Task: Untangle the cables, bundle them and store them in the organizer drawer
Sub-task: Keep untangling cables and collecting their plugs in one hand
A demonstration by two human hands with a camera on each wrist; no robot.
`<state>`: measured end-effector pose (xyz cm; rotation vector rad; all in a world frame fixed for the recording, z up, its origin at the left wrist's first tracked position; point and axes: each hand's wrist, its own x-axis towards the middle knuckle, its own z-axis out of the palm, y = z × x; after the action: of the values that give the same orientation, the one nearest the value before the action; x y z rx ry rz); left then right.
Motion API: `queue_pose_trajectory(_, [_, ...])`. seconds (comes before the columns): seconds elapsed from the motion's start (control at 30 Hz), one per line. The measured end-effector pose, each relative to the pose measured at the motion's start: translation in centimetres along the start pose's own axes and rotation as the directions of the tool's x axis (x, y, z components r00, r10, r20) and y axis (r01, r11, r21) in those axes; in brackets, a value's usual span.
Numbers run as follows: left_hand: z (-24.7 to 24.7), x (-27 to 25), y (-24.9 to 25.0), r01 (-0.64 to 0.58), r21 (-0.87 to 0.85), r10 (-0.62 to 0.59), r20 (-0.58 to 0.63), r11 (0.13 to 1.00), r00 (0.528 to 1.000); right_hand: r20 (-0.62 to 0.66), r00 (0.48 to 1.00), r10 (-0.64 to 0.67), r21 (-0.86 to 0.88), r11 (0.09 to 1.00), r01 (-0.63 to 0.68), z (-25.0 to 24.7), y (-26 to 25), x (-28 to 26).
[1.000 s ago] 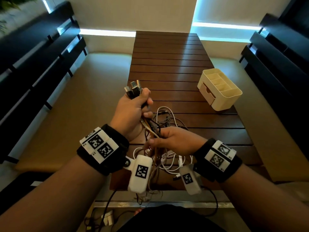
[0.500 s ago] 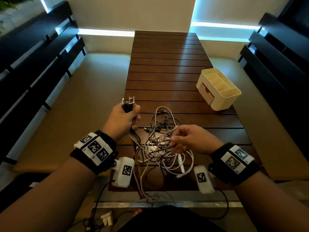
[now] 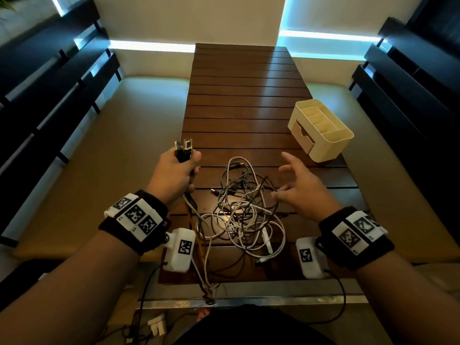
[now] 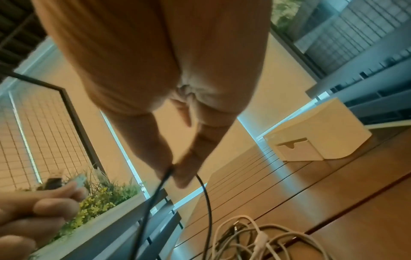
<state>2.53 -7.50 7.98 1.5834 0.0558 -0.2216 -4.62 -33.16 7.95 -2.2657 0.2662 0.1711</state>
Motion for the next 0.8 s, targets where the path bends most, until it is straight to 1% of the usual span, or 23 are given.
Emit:
queue_pose_trajectory(0.07, [0.4,0.1,0.1,-0.013,-0.009,0.013,0.013,1.0,1.0,0.091,0.99,0.111,0.06,0.991,-0.116,0.2,-0.1,0.0])
queue_pose_trajectory(0.1, [0.6,0.1,0.2,-0.019,-0.011,0.02,0.019,1.0,1.0,0.152,0.979,0.136,0.129,0.979,-0.156,0.3,-0.1,-0.1])
queue_pose_trajectory(0.17, [0.8,0.2,0.3,-0.029,-0.005,0.029,0.034,1.0,0.999,0.243,0.965,0.103,0.248,0.955,-0.165,0.2,-0.4,-0.6])
queue_pose_trajectory(0.23, [0.9,0.3,0.3,-0.039,0.006,0.039,0.047,0.999,0.998,0.333,0.943,0.018,0.332,0.933,-0.135,-0.4,-0.9,-1.3])
queue_pose_trajectory(0.27, [1.0,0.3,0.2,-0.043,0.007,0.043,0.051,0.999,0.998,0.41,0.911,-0.034,0.371,0.919,-0.133,-0.7,-1.3,-1.7])
queue_pose_trajectory(0.3, [1.0,0.4,0.2,-0.045,0.005,0.044,0.054,0.999,0.998,0.507,0.858,-0.075,0.382,0.913,-0.146,-0.9,-1.6,-2.0])
queue_pose_trajectory(0.33, [1.0,0.4,0.2,-0.044,0.004,0.044,0.056,0.999,0.997,0.604,0.792,-0.086,0.343,0.925,-0.161,-0.8,-1.7,-2.2])
queue_pose_trajectory(0.37, [1.1,0.4,0.2,-0.043,0.003,0.043,0.06,0.999,0.997,0.684,0.727,-0.063,0.255,0.954,-0.158,-0.5,-1.6,-2.3])
queue_pose_trajectory(0.4, [1.1,0.3,0.3,-0.043,0.003,0.043,0.064,0.999,0.997,0.734,0.679,-0.013,0.142,0.981,-0.135,0.0,-1.5,-2.3])
queue_pose_trajectory(0.43, [1.2,0.3,0.3,-0.044,0.005,0.043,0.07,0.999,0.997,0.744,0.666,0.054,0.019,0.995,-0.102,0.6,-1.1,-2.1])
queue_pose_trajectory(0.47, [1.3,0.3,0.3,-0.046,0.01,0.045,0.075,0.999,0.996,0.717,0.688,0.113,-0.109,0.993,-0.049,1.2,-0.9,-1.8])
queue_pose_trajectory(0.53, [1.4,0.3,0.3,-0.055,0.032,0.052,0.081,0.998,0.995,0.625,0.76,0.178,-0.335,0.941,0.055,2.0,-0.3,-1.0])
queue_pose_trajectory(0.57, [1.5,0.3,0.3,-0.058,0.041,0.054,0.082,0.997,0.995,0.588,0.788,0.182,-0.406,0.909,0.093,2.3,0.0,-0.6])
queue_pose_trajectory(0.6, [1.6,0.3,0.3,-0.058,0.041,0.054,0.081,0.998,0.995,0.564,0.806,0.177,-0.448,0.886,0.119,2.6,0.3,-0.1])
queue_pose_trajectory(0.63, [1.8,0.3,0.3,-0.054,0.034,0.051,0.081,0.998,0.995,0.554,0.816,0.167,-0.453,0.882,0.127,3.0,0.5,0.3])
queue_pose_trajectory(0.67, [1.9,0.2,0.4,-0.049,0.023,0.047,0.084,0.999,0.995,0.549,0.822,0.153,-0.425,0.898,0.117,3.4,0.5,0.6])
queue_pose_trajectory(0.73, [2.2,0.0,0.4,-0.037,-0.005,0.037,0.103,0.999,0.994,0.513,0.853,0.096,-0.33,0.939,0.093,4.3,0.2,0.7])
queue_pose_trajectory(0.8, [2.6,-0.3,0.4,-0.023,-0.048,0.029,0.132,0.999,0.991,0.471,0.882,0.014,-0.216,0.971,0.1,5.5,0.0,0.6])
